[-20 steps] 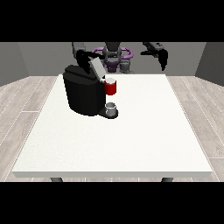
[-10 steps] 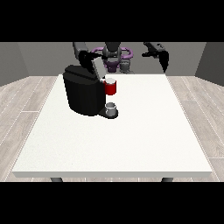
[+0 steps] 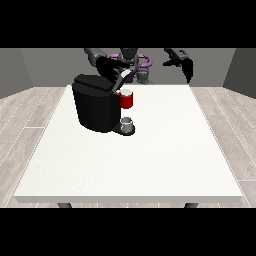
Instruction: Insert the coffee pod into the coffee machine and close the lid
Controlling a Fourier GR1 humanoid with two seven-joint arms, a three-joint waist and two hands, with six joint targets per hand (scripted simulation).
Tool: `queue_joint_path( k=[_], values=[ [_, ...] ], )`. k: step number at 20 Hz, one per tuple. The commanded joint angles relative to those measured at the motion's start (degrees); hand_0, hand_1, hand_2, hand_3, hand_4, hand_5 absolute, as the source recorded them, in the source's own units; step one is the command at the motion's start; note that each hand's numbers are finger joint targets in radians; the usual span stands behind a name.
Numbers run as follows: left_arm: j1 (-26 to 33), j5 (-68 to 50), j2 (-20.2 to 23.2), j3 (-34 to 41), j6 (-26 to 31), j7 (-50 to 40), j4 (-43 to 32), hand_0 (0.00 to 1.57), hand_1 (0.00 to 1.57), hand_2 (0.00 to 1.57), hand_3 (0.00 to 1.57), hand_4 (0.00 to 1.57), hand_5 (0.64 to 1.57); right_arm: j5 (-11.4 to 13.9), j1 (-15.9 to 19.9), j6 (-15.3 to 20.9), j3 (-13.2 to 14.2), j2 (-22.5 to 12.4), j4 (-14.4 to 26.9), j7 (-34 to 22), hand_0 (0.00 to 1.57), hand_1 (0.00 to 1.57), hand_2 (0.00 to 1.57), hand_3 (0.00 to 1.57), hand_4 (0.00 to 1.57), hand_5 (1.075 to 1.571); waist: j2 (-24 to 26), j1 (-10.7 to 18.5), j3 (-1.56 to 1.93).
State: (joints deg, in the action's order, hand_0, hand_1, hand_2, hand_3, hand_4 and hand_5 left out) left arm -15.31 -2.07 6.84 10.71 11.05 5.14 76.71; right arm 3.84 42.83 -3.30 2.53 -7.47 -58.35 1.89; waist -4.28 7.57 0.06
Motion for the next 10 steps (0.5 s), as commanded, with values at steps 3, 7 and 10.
queue_joint_path(
  k=[3, 7, 10],
  values=[
    [-1.87, 0.41, 0.88, -0.38, 0.12, 2.75, -0.81, 0.0, 0.0, 0.0, 0.0, 0.0, 1.571, 3.34, 4.55, 1.18, -1.88, 0.71, 0.47, -0.23, 0.0, 0.0, 0.0, 0.0, 0.15, 1.571, -0.87, -0.1, -0.07],
    [-2.79, 0.86, -0.55, -1.87, -2.11, 0.0, 2.84, 0.0, 0.0, 0.0, 0.0, 0.2, 1.571, 3.97, 3.49, 2.48, -1.56, 2.33, 2.53, 2.21, 0.0, 0.0, 0.0, 0.0, 0.14, 1.571, 0.08, 0.99, -0.05],
    [0.32, 1.94, -3.17, -4.54, -1.48, 6.21, 2.29, 0.0, 0.0, 0.0, 0.0, 0.14, 1.571, 4.12, 5.19, 2.04, -1.54, 2.75, 2.65, 2.17, 0.0, 0.0, 0.0, 0.0, 0.12, 1.571, -0.54, 1.06, -0.06]
  ],
)
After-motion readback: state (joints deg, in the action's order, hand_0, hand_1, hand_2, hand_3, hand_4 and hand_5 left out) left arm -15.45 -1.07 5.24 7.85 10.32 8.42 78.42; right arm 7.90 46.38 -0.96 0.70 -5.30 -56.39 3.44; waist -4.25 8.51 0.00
